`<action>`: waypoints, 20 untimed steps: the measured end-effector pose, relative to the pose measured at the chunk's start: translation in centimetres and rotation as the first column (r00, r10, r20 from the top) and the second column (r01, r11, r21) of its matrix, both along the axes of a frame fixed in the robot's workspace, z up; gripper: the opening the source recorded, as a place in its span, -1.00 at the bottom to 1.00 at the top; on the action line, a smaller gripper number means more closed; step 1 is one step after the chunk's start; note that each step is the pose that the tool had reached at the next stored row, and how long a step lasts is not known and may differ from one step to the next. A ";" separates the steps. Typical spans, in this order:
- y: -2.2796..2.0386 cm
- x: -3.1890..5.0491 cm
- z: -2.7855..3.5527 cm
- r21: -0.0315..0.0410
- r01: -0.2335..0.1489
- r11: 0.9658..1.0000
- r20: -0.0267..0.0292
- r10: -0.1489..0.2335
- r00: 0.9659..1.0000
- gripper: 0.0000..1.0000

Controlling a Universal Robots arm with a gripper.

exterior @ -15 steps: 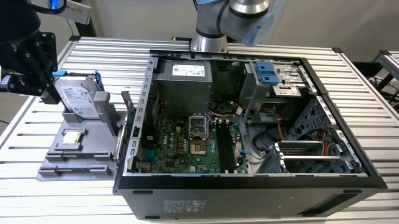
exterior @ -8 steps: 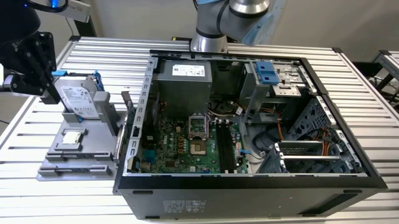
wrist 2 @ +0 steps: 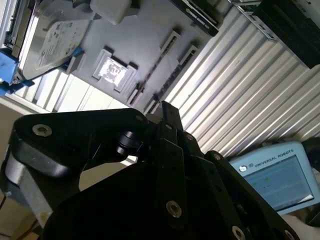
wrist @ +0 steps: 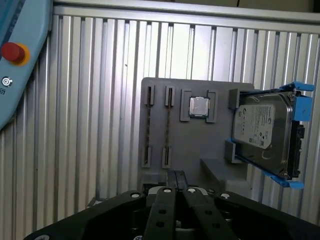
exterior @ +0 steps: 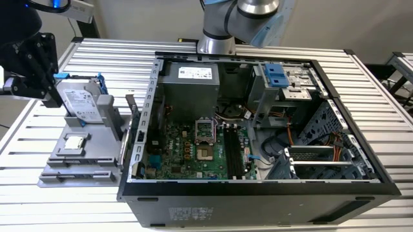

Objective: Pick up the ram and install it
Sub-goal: 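Pick up the ram and move it above insertion slot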

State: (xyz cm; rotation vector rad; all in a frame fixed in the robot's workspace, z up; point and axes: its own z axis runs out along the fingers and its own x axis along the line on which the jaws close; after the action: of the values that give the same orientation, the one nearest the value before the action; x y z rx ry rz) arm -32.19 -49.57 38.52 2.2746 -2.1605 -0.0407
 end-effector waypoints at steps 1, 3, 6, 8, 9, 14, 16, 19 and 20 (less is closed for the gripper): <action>0.00 0.01 0.00 0.000 0.000 1.000 0.000 0.000 1.000 -1.00; 0.00 0.00 0.00 0.001 0.000 1.000 0.000 0.000 1.000 1.00; 0.00 0.00 0.00 0.003 0.000 1.000 0.000 0.000 1.000 1.00; 0.00 0.00 0.00 0.003 0.000 1.000 0.000 0.000 1.000 1.00; -0.01 0.00 -0.08 0.003 0.000 1.000 0.000 0.000 1.000 1.00; 0.00 0.01 -0.97 0.003 0.000 1.000 0.000 0.000 1.000 1.00; -0.01 0.01 -1.35 0.003 0.000 1.000 0.000 0.000 1.000 1.00; -0.01 -1.01 -1.88 0.003 0.000 1.000 0.000 0.000 1.000 1.00; -0.01 -1.33 -2.04 0.003 0.000 1.000 0.000 0.000 1.000 1.00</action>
State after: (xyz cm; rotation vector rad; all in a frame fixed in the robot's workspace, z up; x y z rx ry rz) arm -33.52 -49.59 36.48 2.2766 -2.1617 -0.0444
